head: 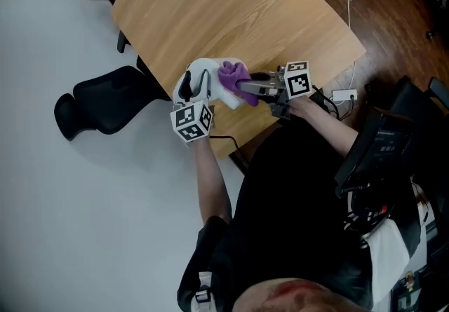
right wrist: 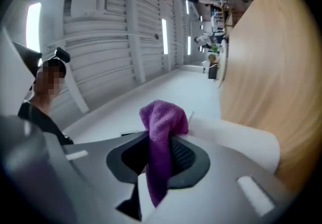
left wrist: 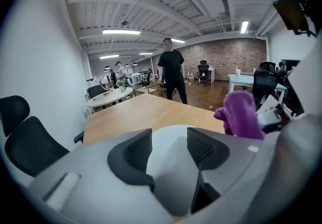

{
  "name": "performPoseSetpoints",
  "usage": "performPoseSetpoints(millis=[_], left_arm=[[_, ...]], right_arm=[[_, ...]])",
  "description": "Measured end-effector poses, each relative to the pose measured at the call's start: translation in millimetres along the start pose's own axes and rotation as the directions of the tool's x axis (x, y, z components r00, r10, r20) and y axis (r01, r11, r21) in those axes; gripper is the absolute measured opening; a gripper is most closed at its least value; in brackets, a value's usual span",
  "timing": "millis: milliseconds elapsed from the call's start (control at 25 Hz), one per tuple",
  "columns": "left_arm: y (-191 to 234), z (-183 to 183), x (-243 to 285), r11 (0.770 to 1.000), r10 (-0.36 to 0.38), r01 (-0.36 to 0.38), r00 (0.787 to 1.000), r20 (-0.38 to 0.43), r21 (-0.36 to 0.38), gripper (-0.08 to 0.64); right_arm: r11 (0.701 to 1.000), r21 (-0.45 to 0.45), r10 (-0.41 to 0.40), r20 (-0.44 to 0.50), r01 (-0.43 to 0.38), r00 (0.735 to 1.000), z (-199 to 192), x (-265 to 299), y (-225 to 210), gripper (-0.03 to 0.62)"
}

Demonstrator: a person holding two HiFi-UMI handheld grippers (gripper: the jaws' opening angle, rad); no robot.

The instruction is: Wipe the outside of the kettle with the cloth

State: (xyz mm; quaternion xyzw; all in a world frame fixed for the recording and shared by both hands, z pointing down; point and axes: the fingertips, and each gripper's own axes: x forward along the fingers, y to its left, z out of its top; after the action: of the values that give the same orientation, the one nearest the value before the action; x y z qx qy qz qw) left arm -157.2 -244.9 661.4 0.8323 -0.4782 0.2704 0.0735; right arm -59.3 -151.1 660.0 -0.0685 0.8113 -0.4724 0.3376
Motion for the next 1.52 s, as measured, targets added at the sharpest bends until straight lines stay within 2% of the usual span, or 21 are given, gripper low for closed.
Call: performPoseSetpoints(millis=[80, 200, 240, 320, 360, 400, 440, 480, 600, 680, 720, 800, 840, 920, 1000, 1040, 1120, 1240, 1360, 1440, 1520], left_arm=[[0, -2, 0, 1.000, -0.003, 0.003, 1.000, 0.003, -0.004, 0.311], [-3, 1, -1, 1.000, -0.017, 0.017, 1.000, 0.011, 0.005, 0.314], [-3, 2, -1, 1.000, -0.014, 0.014, 1.000, 0.014, 0.007, 0.313], [-3, 2, -1, 1.000, -0.006, 0.005, 1.000, 0.018, 0.007, 0.313], [-2, 1, -1, 1.000, -0.003, 0.003, 1.000, 0.018, 0.007, 0.313], [-2, 0, -1, 1.000, -0.002, 0.002, 1.000, 0.018, 0.009, 0.313], [-1, -1, 0, 1.000, -0.002, 0.002, 1.000, 0.018, 0.010, 0.313], [-1, -1, 0, 1.000, -0.002, 0.002, 1.000, 0.018, 0.012, 0.313], [1, 3, 2, 1.000, 0.001, -0.001, 1.000, 0.023, 0.017, 0.313], [2, 6, 7, 1.000, 0.005, -0.005, 0.999, 0.032, 0.024, 0.313], [2, 7, 9, 1.000, 0.006, -0.007, 0.999, 0.035, 0.027, 0.314], [-1, 3, -4, 1.000, 0.009, -0.010, 1.000, 0.024, 0.030, 0.314], [-2, -1, -20, 0.999, 0.011, -0.012, 1.000, 0.013, 0.029, 0.313], [-7, 0, -47, 0.999, 0.012, -0.013, 1.000, 0.013, 0.029, 0.313], [-12, 8, -44, 0.999, -0.001, 0.000, 0.999, 0.044, 0.037, 0.313], [-13, 11, -37, 0.999, -0.014, 0.012, 0.998, 0.058, 0.043, 0.313], [-12, 11, -32, 0.997, -0.055, 0.052, 0.997, 0.062, 0.055, 0.313], [9, 26, -41, 0.995, -0.095, 0.094, 0.995, 0.025, 0.015, 0.303], [42, 46, -28, 0.989, 0.021, -0.016, 0.999, 0.027, -0.144, 0.293], [49, 44, -6, 0.968, 0.115, -0.111, 0.993, 0.004, -0.224, 0.308], [44, 27, 2, 0.952, 0.156, -0.167, 0.986, -0.063, -0.257, 0.333]], right_arm=[[0.998, -0.054, 0.022, -0.080, -0.026, 0.997, -21, 13, -6, 0.075], [0.983, 0.031, -0.176, -0.148, 0.182, 0.973, -52, -5, -83, 0.074], [0.949, 0.063, -0.293, -0.186, 0.309, 0.938, -64, -22, -117, 0.075], [0.821, 0.119, -0.512, -0.279, 0.559, 0.812, -91, -58, -179, 0.072], [0.759, 0.149, -0.574, -0.307, 0.634, 0.759, -100, -71, -198, 0.072], [0.721, 0.183, -0.604, -0.309, 0.669, 0.735, -102, -76, -206, 0.072], [0.712, 0.212, -0.612, -0.282, 0.670, 0.739, -95, -75, -202, 0.072], [0.733, 0.234, -0.600, -0.220, 0.639, 0.769, -78, -68, -187, 0.074], [0.900, 0.221, -0.405, 0.111, 0.375, 0.908, 7, -26, -95, 0.074], [0.975, 0.100, -0.213, 0.209, 0.196, 0.954, 44, 5, -41, 0.074], [0.987, 0.059, -0.159, 0.202, 0.150, 0.966, 46, 16, -32, 0.074], [0.977, 0.097, -0.206, 0.165, 0.192, 0.964, 17, 17, -56, 0.078], [0.944, 0.184, -0.300, 0.143, 0.273, 0.943, -11, 6, -83, 0.076], [0.798, 0.364, -0.529, 0.040, 0.481, 0.847, -69, -30, -149, 0.072], [0.668, 0.379, -0.663, -0.088, 0.640, 0.744, -88, -66, -206, 0.069], [0.638, 0.372, -0.684, -0.131, 0.675, 0.718, -88, -76, -223, 0.069], [0.619, 0.360, -0.685, -0.186, 0.697, 0.704, -89, -78, -231, 0.064], [0.651, 0.367, -0.647, -0.190, 0.664, 0.739, -76, -55, -203, 0.066], [0.799, 0.405, -0.491, 0.016, 0.443, 0.871, 0, -14, -133, 0.067], [0.934, 0.206, -0.327, 0.154, 0.293, 0.932, 68, 7, -74, 0.067], [0.987, -0.012, -0.158, 0.176, 0.162, 0.972, 95, 28, -25, 0.067]])
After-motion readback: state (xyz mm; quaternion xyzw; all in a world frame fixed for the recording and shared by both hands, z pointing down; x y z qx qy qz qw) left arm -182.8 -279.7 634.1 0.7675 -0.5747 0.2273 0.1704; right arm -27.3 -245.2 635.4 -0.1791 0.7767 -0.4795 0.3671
